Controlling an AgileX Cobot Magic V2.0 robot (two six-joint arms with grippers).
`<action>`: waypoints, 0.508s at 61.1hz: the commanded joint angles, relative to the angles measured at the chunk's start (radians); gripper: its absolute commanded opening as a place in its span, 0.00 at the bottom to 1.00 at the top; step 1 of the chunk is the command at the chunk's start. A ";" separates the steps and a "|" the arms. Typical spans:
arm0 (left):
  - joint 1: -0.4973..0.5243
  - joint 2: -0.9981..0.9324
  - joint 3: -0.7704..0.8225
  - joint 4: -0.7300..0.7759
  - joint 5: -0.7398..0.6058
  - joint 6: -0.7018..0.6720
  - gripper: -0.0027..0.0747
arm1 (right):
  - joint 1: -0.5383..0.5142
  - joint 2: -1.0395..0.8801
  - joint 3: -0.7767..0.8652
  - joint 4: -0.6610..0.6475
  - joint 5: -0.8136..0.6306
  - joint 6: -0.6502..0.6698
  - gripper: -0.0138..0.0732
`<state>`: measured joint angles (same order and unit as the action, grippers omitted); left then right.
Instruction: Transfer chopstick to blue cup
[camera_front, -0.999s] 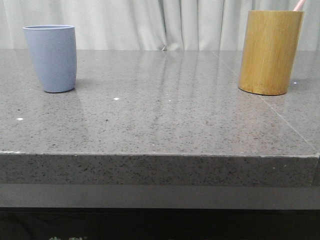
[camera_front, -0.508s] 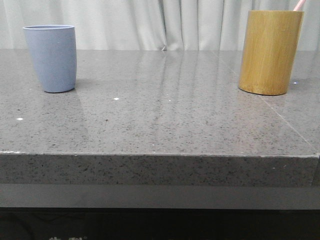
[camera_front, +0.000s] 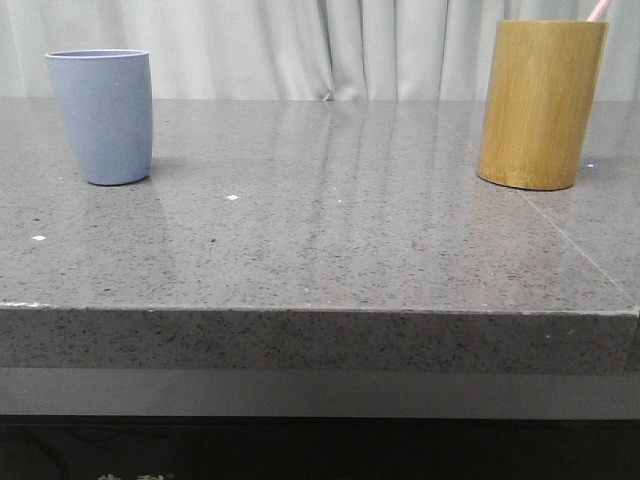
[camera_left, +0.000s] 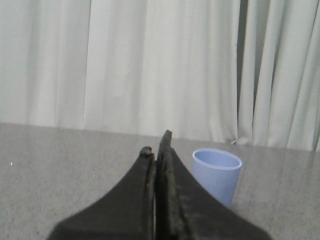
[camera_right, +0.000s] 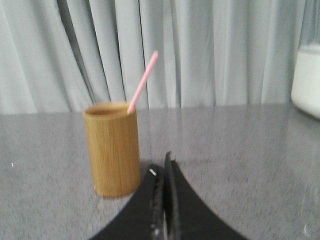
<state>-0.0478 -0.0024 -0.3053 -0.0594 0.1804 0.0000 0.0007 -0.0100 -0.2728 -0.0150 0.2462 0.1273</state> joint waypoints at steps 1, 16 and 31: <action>-0.006 0.046 -0.143 -0.012 0.011 -0.011 0.01 | -0.006 0.012 -0.133 -0.022 0.013 -0.008 0.08; -0.006 0.263 -0.431 -0.012 0.217 -0.011 0.01 | -0.006 0.226 -0.402 -0.022 0.209 -0.008 0.08; -0.006 0.444 -0.509 -0.012 0.300 -0.011 0.01 | -0.006 0.433 -0.487 -0.022 0.386 -0.008 0.08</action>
<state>-0.0478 0.3881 -0.7814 -0.0608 0.5359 -0.0053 0.0007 0.3600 -0.7240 -0.0210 0.6443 0.1273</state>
